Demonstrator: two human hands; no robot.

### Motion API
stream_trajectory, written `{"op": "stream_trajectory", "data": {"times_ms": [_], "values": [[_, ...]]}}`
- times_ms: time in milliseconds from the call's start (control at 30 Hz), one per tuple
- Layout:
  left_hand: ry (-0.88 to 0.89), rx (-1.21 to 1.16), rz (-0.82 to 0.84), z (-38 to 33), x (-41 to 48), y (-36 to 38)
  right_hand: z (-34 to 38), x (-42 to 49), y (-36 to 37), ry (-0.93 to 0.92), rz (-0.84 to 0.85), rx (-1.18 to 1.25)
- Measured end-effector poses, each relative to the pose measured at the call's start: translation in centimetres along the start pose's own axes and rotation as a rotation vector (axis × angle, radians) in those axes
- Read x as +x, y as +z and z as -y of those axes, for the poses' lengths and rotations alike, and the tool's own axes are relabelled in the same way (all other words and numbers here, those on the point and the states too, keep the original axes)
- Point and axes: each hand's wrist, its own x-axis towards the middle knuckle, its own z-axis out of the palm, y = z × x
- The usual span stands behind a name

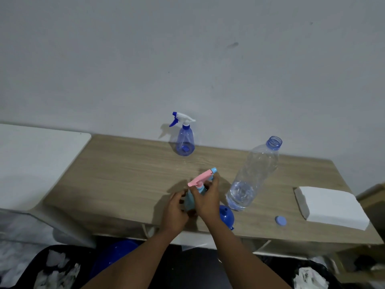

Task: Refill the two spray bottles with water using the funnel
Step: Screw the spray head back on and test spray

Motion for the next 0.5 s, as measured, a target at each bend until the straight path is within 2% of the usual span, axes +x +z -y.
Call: {"op": "stream_trajectory", "data": {"times_ms": [100,200,267,333,400,500], "values": [[0.021,0.25,-0.041,2.2,-0.6,-1.5,-0.4,0.7,-0.2,-0.109,0.04,-0.035],[-0.118,0.493,-0.161,4.0,-0.2,-3.7,0.4,0.7,-0.8,-0.103,0.009,0.045],[-0.24,0.649,-0.06,4.7,0.1,-4.8,1.6,0.5,-1.0,-0.088,-0.046,0.096],[-0.331,0.774,0.127,5.3,0.3,-5.3,2.5,0.5,-1.1,-0.061,-0.046,0.108],[-0.358,0.806,0.262,5.6,0.4,-5.4,2.5,1.0,-1.3,0.013,0.016,0.084],[-0.386,0.801,0.323,5.5,0.6,-5.6,1.7,1.7,-2.3,0.182,0.118,-0.011]]}}
